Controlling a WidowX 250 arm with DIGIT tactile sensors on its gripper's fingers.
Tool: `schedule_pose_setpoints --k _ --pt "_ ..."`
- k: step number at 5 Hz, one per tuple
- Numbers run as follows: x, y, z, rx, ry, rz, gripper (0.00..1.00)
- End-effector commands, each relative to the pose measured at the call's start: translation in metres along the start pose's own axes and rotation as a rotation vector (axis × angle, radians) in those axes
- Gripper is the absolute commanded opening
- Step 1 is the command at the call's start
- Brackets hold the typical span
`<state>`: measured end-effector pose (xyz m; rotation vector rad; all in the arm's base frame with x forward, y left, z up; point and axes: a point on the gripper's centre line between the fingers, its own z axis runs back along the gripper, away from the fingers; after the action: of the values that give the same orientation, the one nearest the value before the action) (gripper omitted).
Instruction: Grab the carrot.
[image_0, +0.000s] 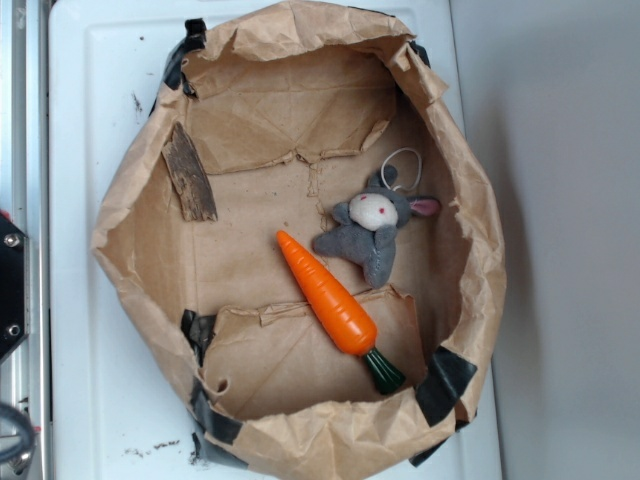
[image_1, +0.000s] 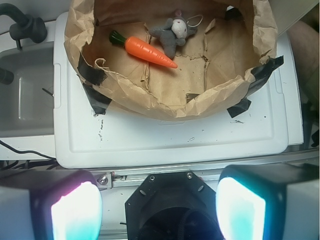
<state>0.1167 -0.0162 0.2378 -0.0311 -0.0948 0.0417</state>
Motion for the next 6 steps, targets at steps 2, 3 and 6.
schedule_pose_setpoints --k 2,3,6 --pt "0.049 -0.015 -0.007 0.086 -0.015 -0.125 1.0" --pt "0.085 -0.02 -0.018 0.094 0.004 -0.228 1.0" --pt "0.116 -0.022 -0.031 0.044 0.046 -0.311 1.0"
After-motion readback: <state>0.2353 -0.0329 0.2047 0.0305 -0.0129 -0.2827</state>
